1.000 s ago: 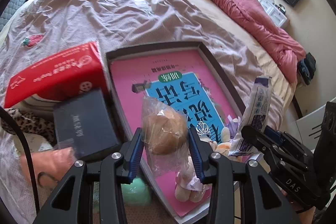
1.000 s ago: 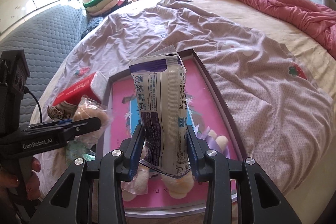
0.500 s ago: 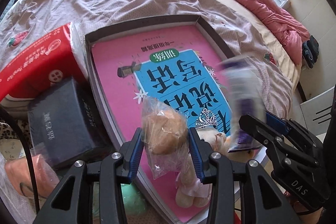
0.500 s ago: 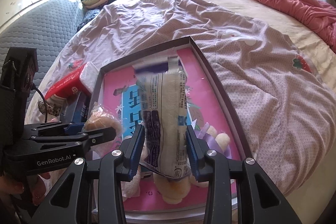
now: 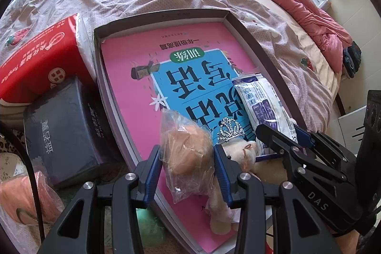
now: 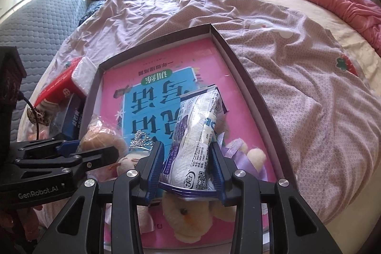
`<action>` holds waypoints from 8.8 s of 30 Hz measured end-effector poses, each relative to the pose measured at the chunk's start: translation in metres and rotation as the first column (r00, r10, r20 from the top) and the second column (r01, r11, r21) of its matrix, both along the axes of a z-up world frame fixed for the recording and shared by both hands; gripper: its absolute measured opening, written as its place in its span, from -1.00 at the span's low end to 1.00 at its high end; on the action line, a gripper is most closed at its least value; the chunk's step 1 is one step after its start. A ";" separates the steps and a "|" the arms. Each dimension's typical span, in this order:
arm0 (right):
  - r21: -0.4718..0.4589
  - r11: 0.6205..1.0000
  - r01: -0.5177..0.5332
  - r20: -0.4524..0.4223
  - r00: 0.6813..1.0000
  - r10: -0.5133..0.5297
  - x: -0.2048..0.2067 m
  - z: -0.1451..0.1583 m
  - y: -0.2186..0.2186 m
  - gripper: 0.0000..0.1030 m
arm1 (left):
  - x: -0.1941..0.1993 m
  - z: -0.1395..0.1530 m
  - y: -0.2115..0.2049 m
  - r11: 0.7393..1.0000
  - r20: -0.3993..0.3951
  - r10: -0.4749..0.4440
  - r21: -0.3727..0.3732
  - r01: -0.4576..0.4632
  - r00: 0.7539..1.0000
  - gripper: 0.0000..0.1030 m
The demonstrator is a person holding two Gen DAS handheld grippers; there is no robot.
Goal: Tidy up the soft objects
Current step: 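Carry the snack packet and the clear bun bag over the pink tray, then lower both items onto the pink tray beside the bears and open both tools, then withdraw both open tools back toward the remaining pile, then grasp the pink roll with the left tool while the right grasps the green egg bag, then carry the pink roll and the green egg bag over the pink tray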
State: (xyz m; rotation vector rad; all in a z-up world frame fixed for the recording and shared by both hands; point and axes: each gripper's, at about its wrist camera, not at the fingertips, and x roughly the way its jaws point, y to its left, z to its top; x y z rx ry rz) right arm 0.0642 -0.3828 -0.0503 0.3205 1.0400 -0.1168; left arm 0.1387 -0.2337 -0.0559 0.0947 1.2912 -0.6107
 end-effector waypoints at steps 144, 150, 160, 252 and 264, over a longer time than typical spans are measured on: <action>-0.314 0.787 -0.532 -0.062 0.838 0.542 -0.005 0.010 0.194 0.58 | 0.004 0.019 0.208 0.907 0.004 0.359 -0.236 -0.348 0.933 -0.29; -0.332 0.762 -0.557 -0.093 0.823 0.561 0.002 -0.002 0.199 0.58 | 0.006 0.018 0.208 0.903 -0.017 0.346 -0.265 -0.338 0.938 -0.86; -0.418 0.677 -0.605 -0.180 0.786 0.591 0.003 -0.020 0.210 0.10 | 0.001 0.024 0.202 0.909 -0.004 0.310 -0.290 -0.298 0.951 -0.95; -0.120 0.990 -0.071 0.254 0.962 0.100 -0.072 0.108 -0.024 -0.26 | -0.036 0.096 0.014 0.946 0.116 0.065 -0.324 -0.024 0.991 -0.98; -0.117 0.981 -0.155 0.195 0.965 0.175 -0.052 0.082 0.005 -0.26 | -0.026 0.066 0.030 0.956 0.077 0.110 -0.281 -0.085 0.991 -0.98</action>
